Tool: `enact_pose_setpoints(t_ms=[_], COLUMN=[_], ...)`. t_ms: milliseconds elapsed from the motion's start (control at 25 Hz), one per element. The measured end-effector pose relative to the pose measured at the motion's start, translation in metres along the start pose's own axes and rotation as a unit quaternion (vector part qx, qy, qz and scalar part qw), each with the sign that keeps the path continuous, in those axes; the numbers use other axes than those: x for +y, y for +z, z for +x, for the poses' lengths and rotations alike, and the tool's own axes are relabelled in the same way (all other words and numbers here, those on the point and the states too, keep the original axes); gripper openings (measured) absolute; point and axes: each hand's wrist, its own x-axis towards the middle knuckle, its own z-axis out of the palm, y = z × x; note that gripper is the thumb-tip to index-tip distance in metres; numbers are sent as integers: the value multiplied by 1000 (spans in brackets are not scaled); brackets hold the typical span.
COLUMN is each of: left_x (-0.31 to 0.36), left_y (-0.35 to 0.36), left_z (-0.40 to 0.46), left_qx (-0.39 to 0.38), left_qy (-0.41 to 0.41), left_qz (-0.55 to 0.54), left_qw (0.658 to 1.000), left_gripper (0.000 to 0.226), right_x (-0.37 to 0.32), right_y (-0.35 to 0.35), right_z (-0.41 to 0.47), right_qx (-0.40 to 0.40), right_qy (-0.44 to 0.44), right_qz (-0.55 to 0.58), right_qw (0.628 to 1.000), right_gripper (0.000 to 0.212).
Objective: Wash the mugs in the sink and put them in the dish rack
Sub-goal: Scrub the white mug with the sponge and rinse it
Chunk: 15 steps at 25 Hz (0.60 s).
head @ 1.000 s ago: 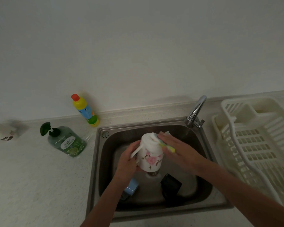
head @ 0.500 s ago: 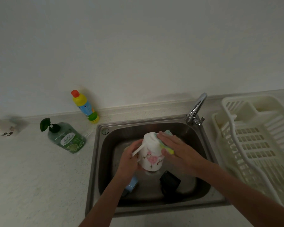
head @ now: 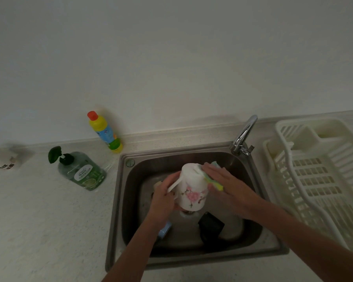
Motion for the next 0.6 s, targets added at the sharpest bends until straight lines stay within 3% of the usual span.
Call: enact_pose_setpoints(t_ms=[160, 360, 480, 600], left_x=[-5, -2, 3, -2], left_y=[14, 3, -10, -1], left_z=[4, 1, -1, 1], left_qx=[-14, -17, 8, 2], left_qy=[17, 25, 18, 21], left_qz=[48, 23, -6, 13], left_qw=[999, 999, 1000, 1000], left_gripper=[54, 55, 51, 51], right_x=[-13, -6, -13, -30], right_y=[8, -6, 6, 18], right_z=[19, 27, 2, 11], right_qx=[12, 7, -17, -14], right_qy=[-59, 48, 1, -75], right_qz=[3, 126, 17, -34], right_qw=[998, 991, 1000, 996], right_gripper=[54, 49, 61, 58])
